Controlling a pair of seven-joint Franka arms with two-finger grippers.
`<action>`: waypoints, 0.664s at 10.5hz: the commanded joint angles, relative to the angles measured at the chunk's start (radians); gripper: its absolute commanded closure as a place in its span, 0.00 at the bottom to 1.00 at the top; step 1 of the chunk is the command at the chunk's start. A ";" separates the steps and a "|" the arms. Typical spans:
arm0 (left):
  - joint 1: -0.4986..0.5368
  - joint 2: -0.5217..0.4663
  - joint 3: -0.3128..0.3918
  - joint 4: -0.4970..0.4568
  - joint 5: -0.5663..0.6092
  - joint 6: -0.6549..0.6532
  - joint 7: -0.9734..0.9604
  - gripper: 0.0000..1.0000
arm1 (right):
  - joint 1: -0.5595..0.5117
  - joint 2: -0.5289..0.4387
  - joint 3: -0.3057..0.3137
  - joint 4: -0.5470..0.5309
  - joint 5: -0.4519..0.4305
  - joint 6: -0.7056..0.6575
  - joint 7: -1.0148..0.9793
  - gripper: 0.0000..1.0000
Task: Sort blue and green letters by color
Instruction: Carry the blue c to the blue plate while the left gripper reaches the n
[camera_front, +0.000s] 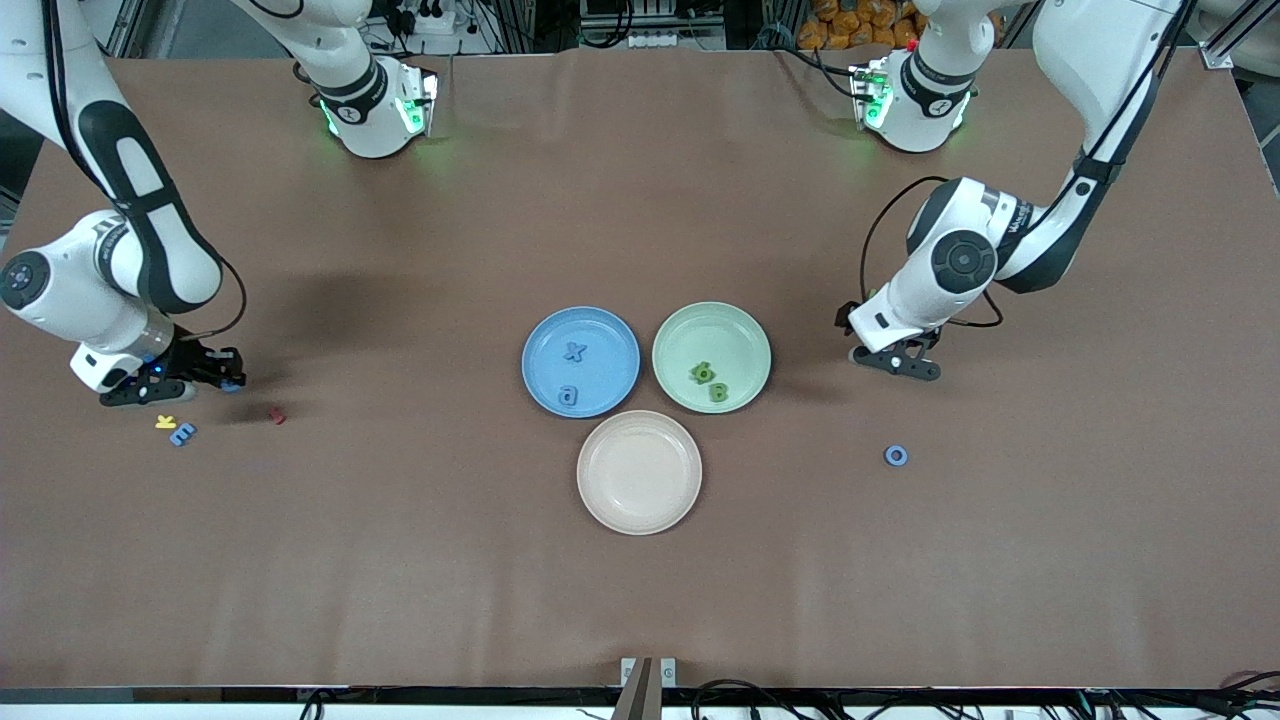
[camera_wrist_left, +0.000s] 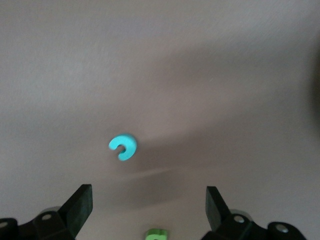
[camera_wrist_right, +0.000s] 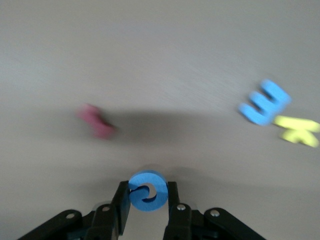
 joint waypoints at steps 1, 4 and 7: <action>0.074 -0.072 -0.057 -0.136 -0.009 0.078 0.059 0.00 | 0.108 -0.062 0.005 0.045 0.144 -0.121 0.075 0.95; 0.081 -0.075 -0.061 -0.239 0.003 0.213 0.062 0.00 | 0.306 -0.083 0.005 0.063 0.144 -0.119 0.423 0.95; 0.084 -0.079 -0.061 -0.303 0.003 0.279 0.061 0.00 | 0.508 -0.071 0.000 0.100 0.141 -0.109 0.704 0.95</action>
